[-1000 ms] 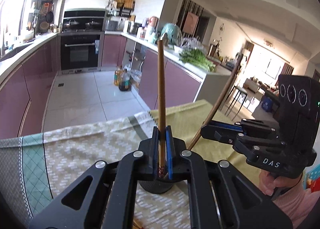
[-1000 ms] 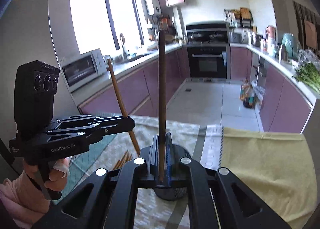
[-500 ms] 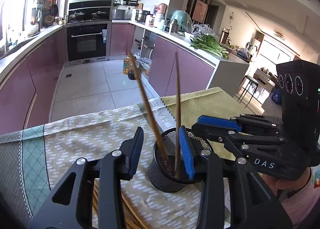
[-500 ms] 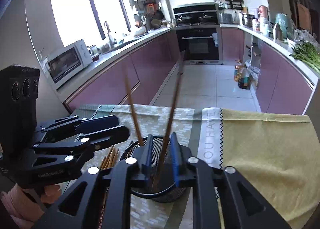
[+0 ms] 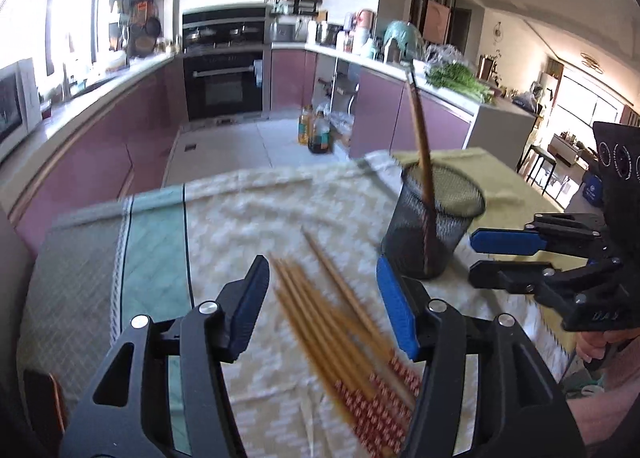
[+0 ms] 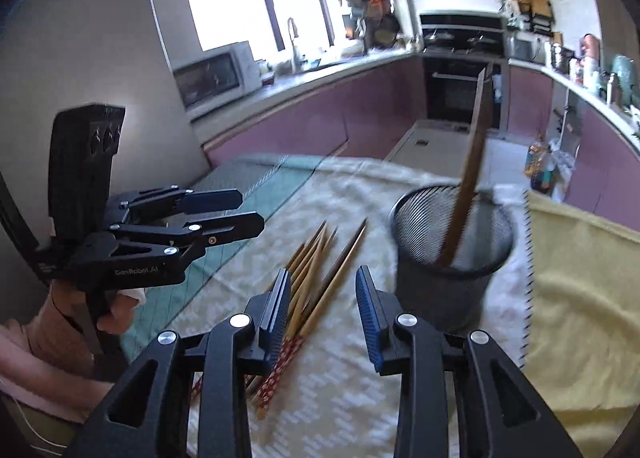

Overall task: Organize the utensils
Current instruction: 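Grasp another chopstick with the left gripper while the right gripper grasps one too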

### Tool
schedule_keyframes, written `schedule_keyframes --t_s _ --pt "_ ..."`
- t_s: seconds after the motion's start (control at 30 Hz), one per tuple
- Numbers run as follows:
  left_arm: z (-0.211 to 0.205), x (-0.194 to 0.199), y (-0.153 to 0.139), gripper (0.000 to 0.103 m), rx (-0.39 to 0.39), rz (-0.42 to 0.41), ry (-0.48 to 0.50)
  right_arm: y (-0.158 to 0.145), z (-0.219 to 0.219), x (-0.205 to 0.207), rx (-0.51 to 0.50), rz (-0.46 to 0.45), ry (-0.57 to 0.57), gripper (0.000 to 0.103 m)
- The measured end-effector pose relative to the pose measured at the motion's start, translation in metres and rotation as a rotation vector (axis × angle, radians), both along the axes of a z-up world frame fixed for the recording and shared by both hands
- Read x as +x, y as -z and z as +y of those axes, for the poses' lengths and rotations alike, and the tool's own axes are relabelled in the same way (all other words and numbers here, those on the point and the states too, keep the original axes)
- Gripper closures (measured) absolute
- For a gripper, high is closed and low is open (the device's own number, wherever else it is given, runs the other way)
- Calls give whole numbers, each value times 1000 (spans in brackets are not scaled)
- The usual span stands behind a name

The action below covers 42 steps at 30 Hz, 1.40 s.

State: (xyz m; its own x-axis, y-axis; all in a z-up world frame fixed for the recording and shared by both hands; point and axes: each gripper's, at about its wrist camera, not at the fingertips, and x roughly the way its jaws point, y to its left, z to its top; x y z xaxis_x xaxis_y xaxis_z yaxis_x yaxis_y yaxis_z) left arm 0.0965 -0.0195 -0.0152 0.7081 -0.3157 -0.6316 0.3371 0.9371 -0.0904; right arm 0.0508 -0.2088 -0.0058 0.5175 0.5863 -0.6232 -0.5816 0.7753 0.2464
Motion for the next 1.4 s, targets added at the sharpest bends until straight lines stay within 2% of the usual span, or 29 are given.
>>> schedule_keyframes --t_s 0.2,0.33,0.43,0.73,0.9,1.0,1.07,1.4 --pt "19 -8 48 54 4 121 -16 37 29 7 -27 109 -39 77" --pt "25 -10 70 64 -30 190 -14 48 39 11 -46 138 -43 81" --pt "23 -10 78 67 -31 214 -6 52 44 10 -60 149 -41 82" --pt "18 -6 88 78 -45 259 26 58 56 17 -91 166 -17 83" --pt "16 -2 92 81 -56 272 36 60 58 20 -106 159 2 86" --pt "16 1 93 85 -69 279 42 62 55 22 -88 176 7 95" --pt "14 2 93 86 -67 277 42 64 53 24 -65 198 13 97" --pt "22 2 91 86 -60 275 25 63 21 19 -9 235 60 97"
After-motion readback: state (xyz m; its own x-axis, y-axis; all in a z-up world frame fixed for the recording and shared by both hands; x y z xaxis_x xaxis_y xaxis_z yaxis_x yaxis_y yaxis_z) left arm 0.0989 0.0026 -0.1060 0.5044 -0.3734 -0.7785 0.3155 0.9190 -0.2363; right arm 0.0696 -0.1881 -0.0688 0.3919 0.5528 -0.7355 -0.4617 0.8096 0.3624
